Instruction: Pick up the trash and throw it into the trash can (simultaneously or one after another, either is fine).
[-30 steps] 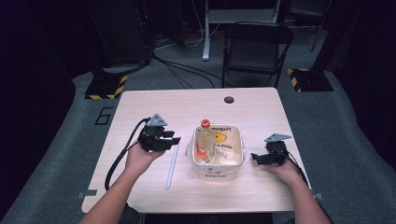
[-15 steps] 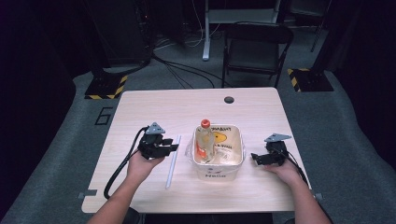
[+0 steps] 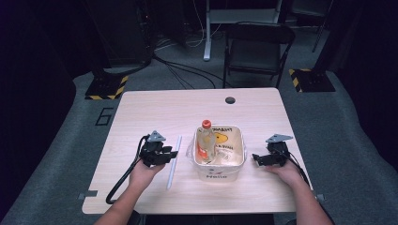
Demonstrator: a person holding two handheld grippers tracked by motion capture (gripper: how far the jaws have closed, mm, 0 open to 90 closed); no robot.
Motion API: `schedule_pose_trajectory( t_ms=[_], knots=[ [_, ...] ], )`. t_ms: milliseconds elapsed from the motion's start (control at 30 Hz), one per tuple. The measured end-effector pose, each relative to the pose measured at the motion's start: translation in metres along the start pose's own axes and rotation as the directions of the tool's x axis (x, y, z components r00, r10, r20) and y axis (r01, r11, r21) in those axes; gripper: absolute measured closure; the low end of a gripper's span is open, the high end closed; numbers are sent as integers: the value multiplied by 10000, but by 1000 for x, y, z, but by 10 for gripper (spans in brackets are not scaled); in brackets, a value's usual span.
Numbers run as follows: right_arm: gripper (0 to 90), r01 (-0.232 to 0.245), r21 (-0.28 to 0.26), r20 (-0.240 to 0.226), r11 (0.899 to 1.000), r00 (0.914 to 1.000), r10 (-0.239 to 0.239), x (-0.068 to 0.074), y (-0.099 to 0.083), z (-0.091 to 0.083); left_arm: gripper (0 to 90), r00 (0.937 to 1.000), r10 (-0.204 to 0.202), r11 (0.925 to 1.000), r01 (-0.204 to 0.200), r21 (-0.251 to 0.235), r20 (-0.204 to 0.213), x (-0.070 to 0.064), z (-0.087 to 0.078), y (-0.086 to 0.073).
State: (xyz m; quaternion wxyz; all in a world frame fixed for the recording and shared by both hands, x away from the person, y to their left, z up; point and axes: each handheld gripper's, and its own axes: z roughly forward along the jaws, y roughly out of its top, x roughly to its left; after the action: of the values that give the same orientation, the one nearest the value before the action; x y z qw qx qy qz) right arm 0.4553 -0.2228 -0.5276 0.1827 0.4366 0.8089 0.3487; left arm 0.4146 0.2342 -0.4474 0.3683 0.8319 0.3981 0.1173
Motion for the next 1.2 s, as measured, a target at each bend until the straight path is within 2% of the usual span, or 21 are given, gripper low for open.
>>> schedule_pose_trajectory(
  t_ms=[667, 1200],
  knots=[
    [62, 1, 2, 2, 10000, 10000, -1, 0, 0, 0, 622, 9986, -457, 9962, 474, 733, -252, 3, 29, -26],
    [62, 10, 0, 2, 10000, 10000, -10, 0, 0, 0, 649, 9976, -468, 9924, 524, 1117, -519, 3, 41, -35]
  ],
)
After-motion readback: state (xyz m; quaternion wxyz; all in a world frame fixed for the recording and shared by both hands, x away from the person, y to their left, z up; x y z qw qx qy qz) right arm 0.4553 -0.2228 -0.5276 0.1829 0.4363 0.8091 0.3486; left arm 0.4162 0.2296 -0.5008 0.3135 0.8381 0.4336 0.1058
